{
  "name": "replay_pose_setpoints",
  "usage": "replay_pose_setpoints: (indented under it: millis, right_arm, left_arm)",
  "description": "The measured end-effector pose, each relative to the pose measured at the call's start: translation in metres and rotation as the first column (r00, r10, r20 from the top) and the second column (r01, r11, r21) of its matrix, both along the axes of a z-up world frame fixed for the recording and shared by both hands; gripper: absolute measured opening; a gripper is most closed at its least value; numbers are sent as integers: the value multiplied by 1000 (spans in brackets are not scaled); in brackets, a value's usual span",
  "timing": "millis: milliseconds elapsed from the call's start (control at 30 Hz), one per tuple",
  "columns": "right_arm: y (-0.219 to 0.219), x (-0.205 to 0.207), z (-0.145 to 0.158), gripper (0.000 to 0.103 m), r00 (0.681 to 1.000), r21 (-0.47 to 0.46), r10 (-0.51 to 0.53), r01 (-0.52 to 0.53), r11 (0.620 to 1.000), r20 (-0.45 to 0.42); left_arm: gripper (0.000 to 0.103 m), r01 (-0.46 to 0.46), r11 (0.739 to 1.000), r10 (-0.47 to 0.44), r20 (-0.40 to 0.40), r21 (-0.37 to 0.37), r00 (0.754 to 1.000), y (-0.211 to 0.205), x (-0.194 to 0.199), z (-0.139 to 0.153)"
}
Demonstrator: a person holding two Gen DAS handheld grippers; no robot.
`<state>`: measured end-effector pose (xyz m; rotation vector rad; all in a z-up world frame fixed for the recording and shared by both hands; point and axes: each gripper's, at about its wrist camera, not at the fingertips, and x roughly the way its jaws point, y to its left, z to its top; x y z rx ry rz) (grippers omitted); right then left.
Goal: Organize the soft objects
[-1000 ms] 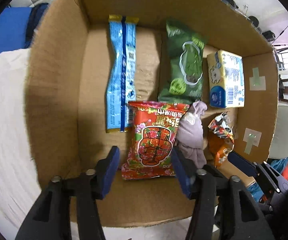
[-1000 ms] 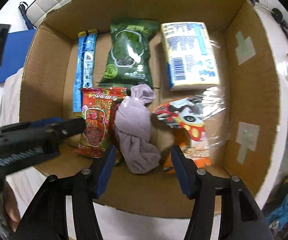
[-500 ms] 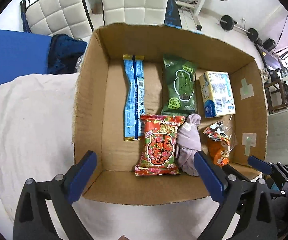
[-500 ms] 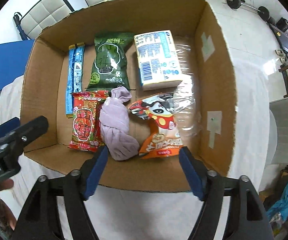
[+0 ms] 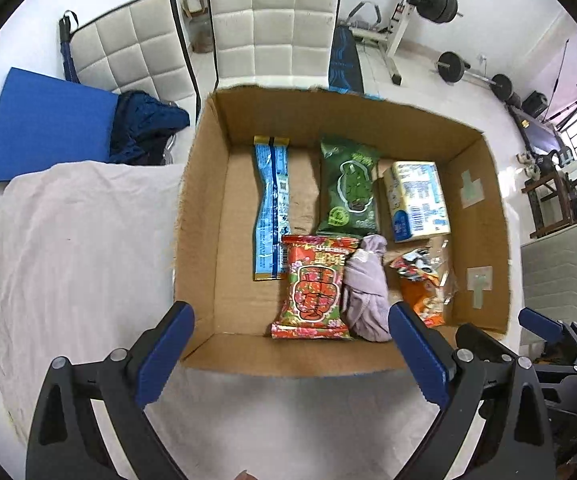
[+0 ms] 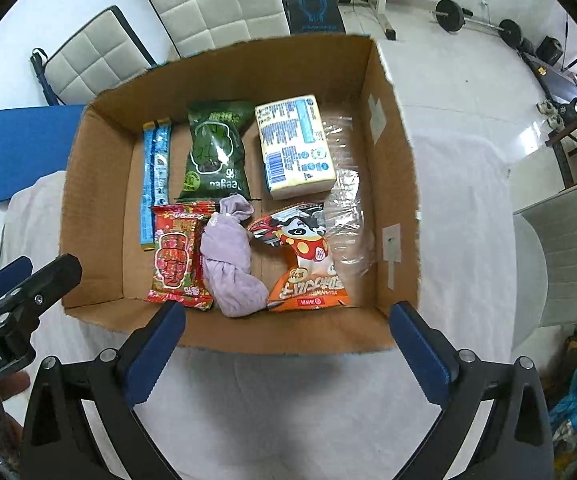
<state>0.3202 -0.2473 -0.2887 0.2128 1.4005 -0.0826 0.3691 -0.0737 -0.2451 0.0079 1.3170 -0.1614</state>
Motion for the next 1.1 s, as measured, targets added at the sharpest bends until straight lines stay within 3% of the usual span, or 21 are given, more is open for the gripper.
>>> replay_pose_setpoints:
  millis: [300,600,833,1100]
  right_arm:
    - [-3,-66,94,103,984,-16,-8,11,1000,176]
    - [-5,-157,187,103,955,-18,-15,22,1000,298]
    - [6,-227,245,103,934,-6,-1,4,1000,357]
    - [13,-278,288,103,917,-7,8,-5,1000,398]
  left_arm:
    - [99,15,1000,-12,197,-11,980,2,-82,100]
    - [99,26,999,-14,289,-40,957,12,-159,180]
    - [99,20,999,-7,286,-43,958,22,-201,213]
    - [99,31,999,-18,309,-36,951,19,-237,235]
